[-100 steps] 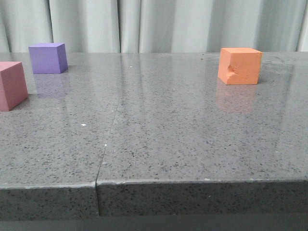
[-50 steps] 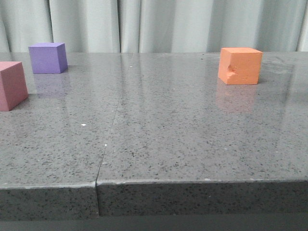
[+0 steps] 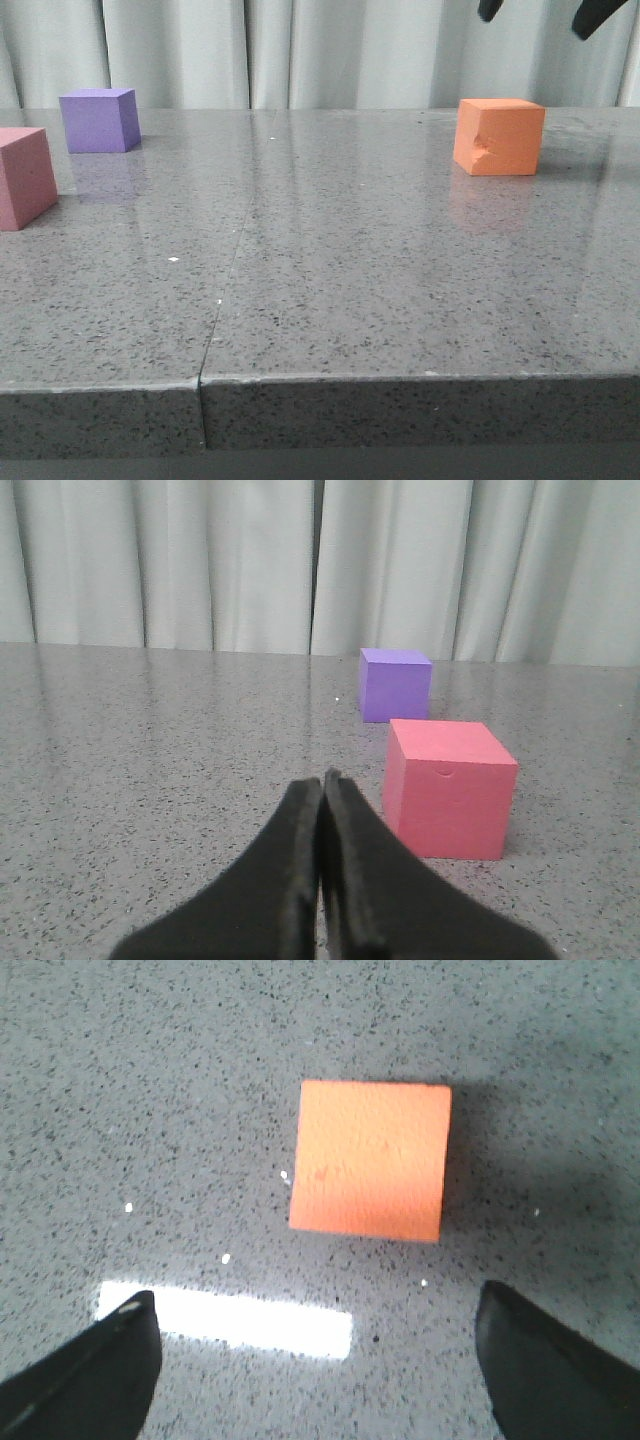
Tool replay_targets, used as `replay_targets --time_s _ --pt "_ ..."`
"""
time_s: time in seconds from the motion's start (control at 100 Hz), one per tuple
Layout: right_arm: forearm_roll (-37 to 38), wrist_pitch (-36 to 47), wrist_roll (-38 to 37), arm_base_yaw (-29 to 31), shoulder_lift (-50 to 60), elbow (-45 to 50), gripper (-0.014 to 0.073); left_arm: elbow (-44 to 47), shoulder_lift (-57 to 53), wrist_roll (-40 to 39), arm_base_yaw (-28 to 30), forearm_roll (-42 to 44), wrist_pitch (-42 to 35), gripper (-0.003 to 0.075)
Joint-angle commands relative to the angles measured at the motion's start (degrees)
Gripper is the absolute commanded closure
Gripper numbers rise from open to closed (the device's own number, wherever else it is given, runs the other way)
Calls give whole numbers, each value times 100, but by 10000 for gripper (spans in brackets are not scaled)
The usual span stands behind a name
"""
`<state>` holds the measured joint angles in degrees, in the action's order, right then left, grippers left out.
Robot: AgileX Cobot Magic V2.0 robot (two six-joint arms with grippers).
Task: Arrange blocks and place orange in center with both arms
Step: 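Lower the open right gripper over the orange cube and close on it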
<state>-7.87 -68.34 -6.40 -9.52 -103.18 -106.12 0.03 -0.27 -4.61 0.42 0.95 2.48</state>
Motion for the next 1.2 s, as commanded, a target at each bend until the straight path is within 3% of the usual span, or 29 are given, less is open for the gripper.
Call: replay_targets --time_s 0.0,0.8,1.189 --pt "-71 -6 -11 -19 -56 -461 -36 235 -161 -10 6 1 -464 741" --pt "213 99 -17 -13 -1245 -868 -31 235 -161 -10 6 1 -464 741" --pt "213 186 -17 -13 -1294 -868 236 235 -161 -10 6 1 -464 741"
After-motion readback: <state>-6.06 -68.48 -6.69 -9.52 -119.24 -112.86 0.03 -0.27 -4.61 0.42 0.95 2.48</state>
